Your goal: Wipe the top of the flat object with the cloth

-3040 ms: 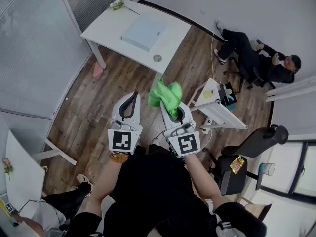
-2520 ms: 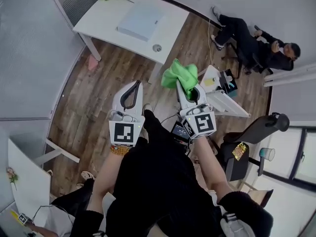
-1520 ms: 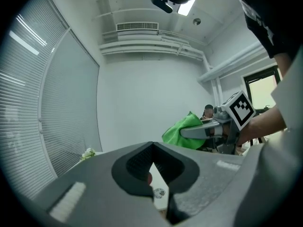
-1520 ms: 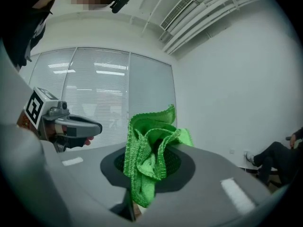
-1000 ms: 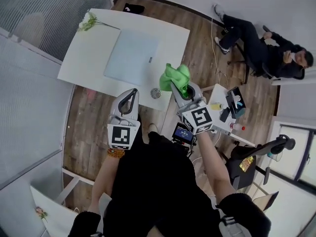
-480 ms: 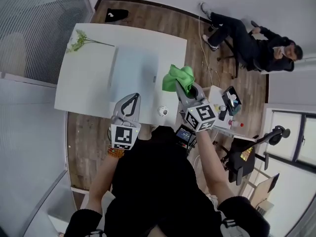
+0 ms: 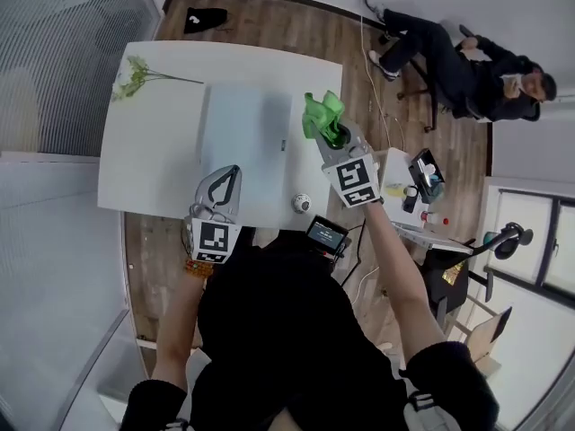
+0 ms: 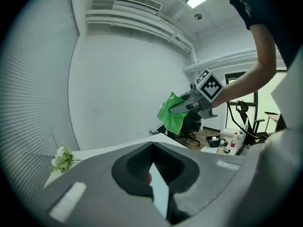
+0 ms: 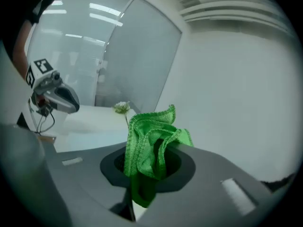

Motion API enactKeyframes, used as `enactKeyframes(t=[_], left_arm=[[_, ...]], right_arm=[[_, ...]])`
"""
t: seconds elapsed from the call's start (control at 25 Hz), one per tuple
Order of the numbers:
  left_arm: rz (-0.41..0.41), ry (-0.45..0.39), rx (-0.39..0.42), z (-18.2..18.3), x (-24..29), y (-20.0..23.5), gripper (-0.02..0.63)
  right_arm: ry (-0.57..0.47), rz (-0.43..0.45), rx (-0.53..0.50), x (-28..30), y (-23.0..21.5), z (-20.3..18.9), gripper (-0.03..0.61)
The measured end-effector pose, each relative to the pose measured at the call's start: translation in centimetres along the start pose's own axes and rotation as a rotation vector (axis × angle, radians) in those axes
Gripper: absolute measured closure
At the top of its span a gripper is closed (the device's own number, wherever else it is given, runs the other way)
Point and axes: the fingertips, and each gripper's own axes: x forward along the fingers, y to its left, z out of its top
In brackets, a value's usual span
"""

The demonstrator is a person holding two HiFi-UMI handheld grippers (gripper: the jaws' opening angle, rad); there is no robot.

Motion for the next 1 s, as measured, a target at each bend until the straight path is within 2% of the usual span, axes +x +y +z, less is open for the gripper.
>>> enactKeyframes(t=[0.08, 0.32, 0.4, 0.48, 0.64, 0.72, 0.8, 0.96, 1.0], left_arm=[[0.022, 0.044, -0.014, -1.6, -0.5, 0.3, 0.612], [0.098, 0.141, -0.022, -4.7, -2.8, 2.8, 0.614], [0.116, 0.168, -0.025, -5.7, -3.3, 3.8, 0.614], [0.123, 0.189, -0.017, -6.6, -3.4, 4.6, 0.614], [0.117, 0.216, -0.015, -7.5, -2.7, 5.6, 0.614], [0.107, 0.222, -0.018, -7.6, -2.2, 5.9, 0.614], [0.094, 0.227, -0.019, -8.0, -1.7, 6.2, 0.614], [0.055, 0.25, -0.02, -9.8, -1.3, 6.6, 0.602], [0.043, 0.26, -0.022, -10.3, -1.3, 6.7, 0.562]], right_arm=[[0.057, 0.025, -0.067, 3.0, -0.3, -1.6, 0.5], [0.186, 0.022, -0.132, 11.9, -2.0, -5.9, 0.499], [0.223, 0.038, -0.162, 14.1, -1.4, -7.2, 0.498], [0.256, 0.095, -0.174, 15.4, 0.4, -8.5, 0.494], [0.314, 0.321, -0.153, 16.0, 5.7, -11.3, 0.434], [0.299, 0.44, -0.101, 15.3, 7.6, -11.5, 0.346], [0.248, 0.503, -0.044, 14.5, 8.0, -10.8, 0.321], [0.129, 0.488, 0.056, 13.8, 5.3, -9.2, 0.321], [0.101, 0.494, 0.089, 13.6, 4.7, -8.9, 0.321]])
